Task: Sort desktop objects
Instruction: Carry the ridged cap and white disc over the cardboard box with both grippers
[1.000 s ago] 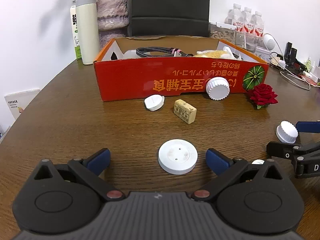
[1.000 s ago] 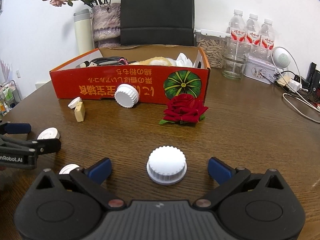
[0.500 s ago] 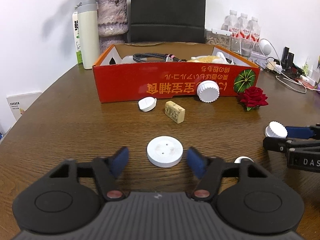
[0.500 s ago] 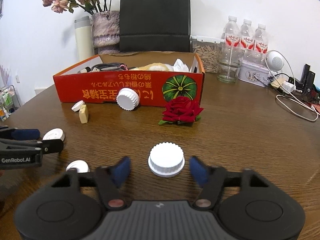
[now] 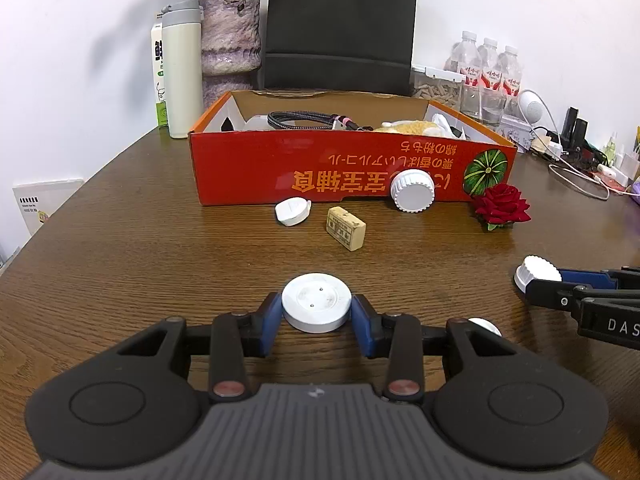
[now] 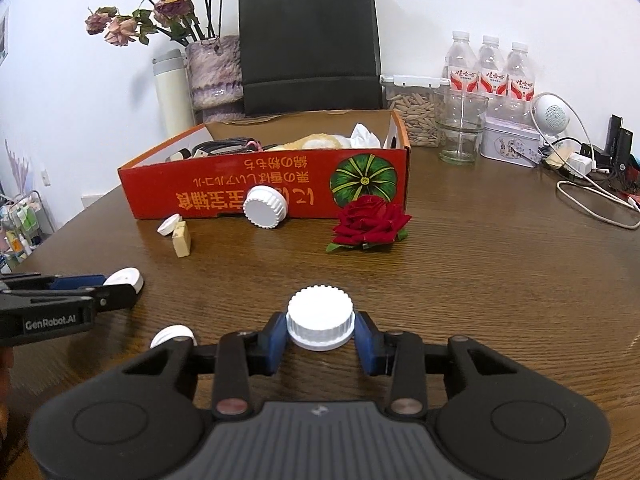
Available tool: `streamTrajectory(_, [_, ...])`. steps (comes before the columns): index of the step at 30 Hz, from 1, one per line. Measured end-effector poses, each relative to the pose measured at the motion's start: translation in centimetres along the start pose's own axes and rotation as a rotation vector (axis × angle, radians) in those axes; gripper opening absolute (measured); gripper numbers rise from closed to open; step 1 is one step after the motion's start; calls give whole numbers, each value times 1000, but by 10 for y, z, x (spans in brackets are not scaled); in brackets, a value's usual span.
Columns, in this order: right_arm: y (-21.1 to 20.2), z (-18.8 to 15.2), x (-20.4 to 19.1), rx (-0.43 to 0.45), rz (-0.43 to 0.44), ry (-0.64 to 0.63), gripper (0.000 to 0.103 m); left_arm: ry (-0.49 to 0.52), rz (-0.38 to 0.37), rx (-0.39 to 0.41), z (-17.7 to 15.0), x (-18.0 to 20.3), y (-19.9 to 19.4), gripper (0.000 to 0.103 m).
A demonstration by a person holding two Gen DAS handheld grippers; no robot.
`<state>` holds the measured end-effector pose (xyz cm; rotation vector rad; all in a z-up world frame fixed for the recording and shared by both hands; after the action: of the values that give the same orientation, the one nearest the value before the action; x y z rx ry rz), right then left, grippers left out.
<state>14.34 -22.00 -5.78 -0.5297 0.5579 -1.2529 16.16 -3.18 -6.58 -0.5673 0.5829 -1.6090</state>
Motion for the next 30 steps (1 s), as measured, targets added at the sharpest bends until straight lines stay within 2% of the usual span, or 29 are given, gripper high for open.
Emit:
streamTrajectory(8, [-4,3,-1,30,3,-3,35,-24,-21,10,1,-1,-1,38])
streamTrajectory(18, [-7,7,0,61,15,4,35,-26,-22,83,6,0,-12,38])
streamTrajectory(30, [-45,17,-34,290,-48,-186,35,16,-33,196,13,12,-35,38])
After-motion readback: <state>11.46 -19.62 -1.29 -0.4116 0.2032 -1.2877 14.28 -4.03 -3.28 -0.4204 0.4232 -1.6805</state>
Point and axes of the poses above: each gripper's, at about its wrist camera, not at the fingertips, and y roughly the way its jaws point, x to its right, z to its top, the point moved 10 cm from there along y, roughly the way its jaws point, and after that the axes turned 5 degrees about -x, right-handed, at the moved point
